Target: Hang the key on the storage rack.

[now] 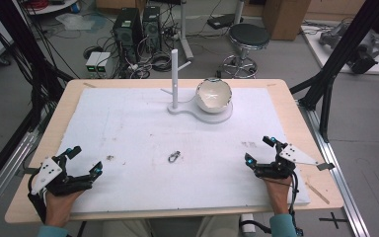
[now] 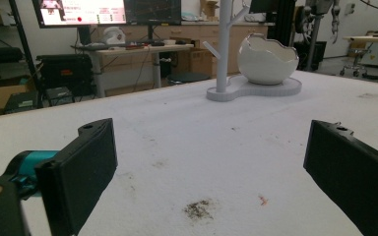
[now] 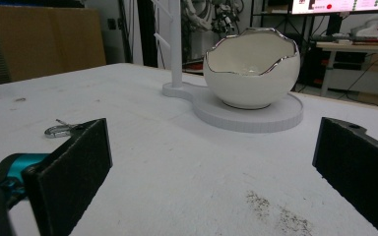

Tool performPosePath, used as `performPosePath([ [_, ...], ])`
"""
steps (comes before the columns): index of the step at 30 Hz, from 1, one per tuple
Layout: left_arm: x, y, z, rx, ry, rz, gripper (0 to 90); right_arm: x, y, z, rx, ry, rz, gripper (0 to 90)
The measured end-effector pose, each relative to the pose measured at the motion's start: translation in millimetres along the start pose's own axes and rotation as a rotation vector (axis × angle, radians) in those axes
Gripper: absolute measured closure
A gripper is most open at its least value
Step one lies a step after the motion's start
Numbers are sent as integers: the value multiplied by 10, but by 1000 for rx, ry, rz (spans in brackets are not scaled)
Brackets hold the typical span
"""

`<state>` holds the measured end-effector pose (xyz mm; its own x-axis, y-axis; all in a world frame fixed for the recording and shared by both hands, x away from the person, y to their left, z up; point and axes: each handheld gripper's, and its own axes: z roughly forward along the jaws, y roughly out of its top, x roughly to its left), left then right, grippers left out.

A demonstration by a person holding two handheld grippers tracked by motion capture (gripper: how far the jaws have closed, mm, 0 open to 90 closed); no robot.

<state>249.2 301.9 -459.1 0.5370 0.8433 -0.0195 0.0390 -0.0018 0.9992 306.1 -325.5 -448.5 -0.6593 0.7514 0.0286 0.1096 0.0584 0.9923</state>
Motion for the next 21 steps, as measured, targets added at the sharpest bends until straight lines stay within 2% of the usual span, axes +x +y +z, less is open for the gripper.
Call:
performPosePath([
  [11,14,3,0,7,-6,-3,65,12,0,0,4,-2,2,6],
  [14,30,8,8,7,-8,-24,65,4,0,2,-1,-4,-3,5],
  [17,45,25,18,11,-12,-20,65,4,0,3,-1,-4,-3,6],
  [21,65,129,83,27,-51,-4,65,2,0,3,-2,-4,-3,6],
])
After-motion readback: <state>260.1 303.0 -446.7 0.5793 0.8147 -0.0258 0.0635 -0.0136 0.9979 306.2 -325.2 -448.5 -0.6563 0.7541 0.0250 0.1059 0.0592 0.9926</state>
